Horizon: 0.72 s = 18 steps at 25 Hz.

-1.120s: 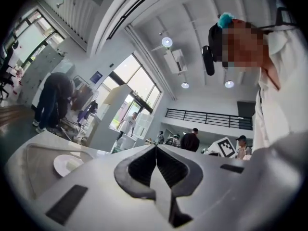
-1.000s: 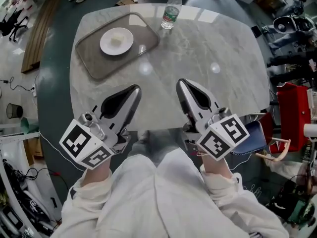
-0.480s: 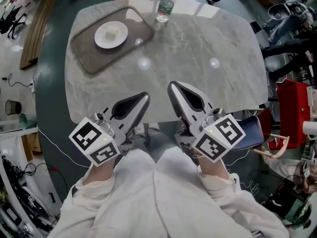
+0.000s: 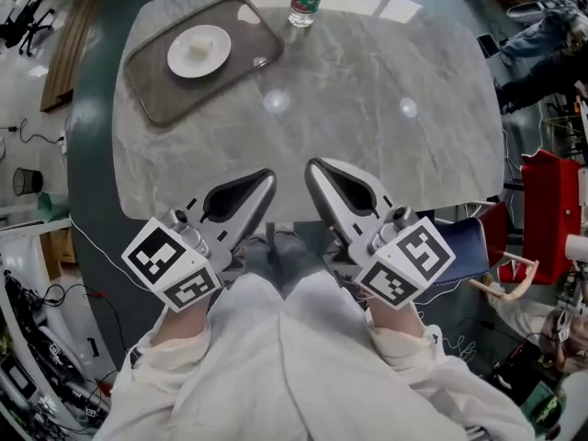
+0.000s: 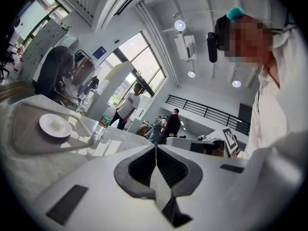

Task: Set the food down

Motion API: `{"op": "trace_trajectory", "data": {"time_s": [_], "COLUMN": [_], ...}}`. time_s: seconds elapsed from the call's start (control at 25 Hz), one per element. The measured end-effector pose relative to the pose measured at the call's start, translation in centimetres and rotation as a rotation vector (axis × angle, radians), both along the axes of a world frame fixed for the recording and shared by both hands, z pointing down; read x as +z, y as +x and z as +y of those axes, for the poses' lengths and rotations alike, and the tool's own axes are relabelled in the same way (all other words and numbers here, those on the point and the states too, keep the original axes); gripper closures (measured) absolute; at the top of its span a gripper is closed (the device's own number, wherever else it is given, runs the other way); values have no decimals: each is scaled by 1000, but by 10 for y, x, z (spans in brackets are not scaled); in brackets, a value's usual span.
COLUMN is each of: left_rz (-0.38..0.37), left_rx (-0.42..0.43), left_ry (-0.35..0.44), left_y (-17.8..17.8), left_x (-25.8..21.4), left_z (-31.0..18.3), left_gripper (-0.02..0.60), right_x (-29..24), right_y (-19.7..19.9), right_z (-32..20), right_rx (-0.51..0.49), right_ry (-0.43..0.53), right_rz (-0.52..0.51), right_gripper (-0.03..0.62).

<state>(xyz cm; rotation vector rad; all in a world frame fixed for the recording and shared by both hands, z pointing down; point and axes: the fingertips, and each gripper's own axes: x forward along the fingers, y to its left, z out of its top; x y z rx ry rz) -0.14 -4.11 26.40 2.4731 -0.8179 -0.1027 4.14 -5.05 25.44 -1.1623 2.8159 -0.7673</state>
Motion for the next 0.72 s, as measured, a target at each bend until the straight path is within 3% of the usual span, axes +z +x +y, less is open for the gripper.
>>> {"op": "trace_trajectory", "data": {"time_s": [0.32, 0.72], "left_rz": [-62, -52], "left_rx": [-69, -92], "left_ry": [-17, 16], "left_y": [12, 10], "left_x": [-9, -30], "left_z": [-1, 4], "left_gripper": [563, 563], "right_x": [-16, -27], "right_y": [5, 8], "right_z": [6, 13], "right_rx": [-28, -17], "right_ry": [54, 76], "right_rz": [5, 46], "right_gripper": [591, 592]}}
